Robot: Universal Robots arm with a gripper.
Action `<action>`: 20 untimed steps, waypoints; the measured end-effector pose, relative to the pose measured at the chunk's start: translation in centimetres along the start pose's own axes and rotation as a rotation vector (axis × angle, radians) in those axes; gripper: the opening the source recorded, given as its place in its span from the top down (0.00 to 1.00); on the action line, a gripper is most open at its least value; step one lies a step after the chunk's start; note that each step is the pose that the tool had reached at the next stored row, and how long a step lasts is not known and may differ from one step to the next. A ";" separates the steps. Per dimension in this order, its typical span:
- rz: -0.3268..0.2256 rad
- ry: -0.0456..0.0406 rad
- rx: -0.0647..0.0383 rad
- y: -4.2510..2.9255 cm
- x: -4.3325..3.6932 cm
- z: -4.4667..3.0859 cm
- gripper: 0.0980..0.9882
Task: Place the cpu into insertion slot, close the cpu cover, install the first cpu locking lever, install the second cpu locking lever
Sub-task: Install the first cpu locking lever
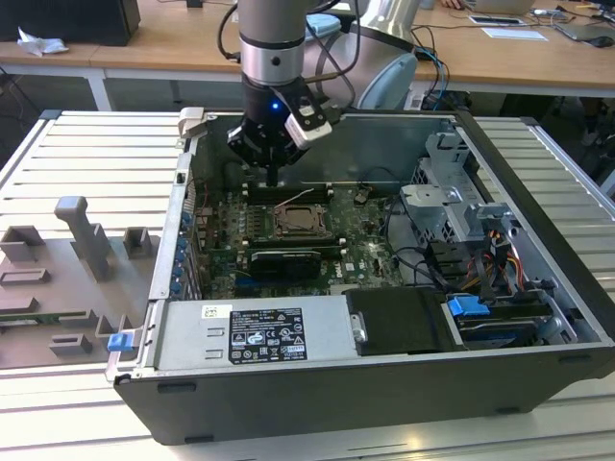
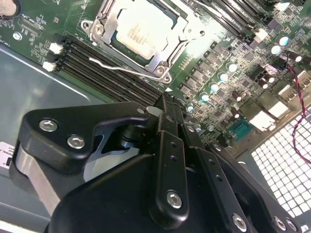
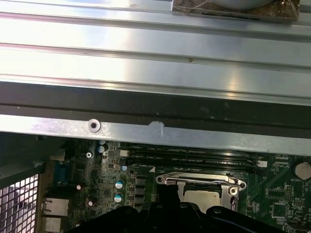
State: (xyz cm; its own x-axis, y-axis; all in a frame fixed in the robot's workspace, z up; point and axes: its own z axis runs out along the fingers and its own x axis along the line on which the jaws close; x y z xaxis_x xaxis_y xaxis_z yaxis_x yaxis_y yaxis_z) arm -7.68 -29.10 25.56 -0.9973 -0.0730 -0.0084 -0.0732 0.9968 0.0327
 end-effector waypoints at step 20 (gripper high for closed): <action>0.005 -0.0044 -0.059 -0.29 -2.26 2.07 0.99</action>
State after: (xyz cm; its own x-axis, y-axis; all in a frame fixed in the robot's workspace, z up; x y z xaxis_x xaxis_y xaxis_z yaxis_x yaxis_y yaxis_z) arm -5.39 -29.15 23.50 -0.9976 -0.0677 -0.0125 -0.0686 0.9934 0.0916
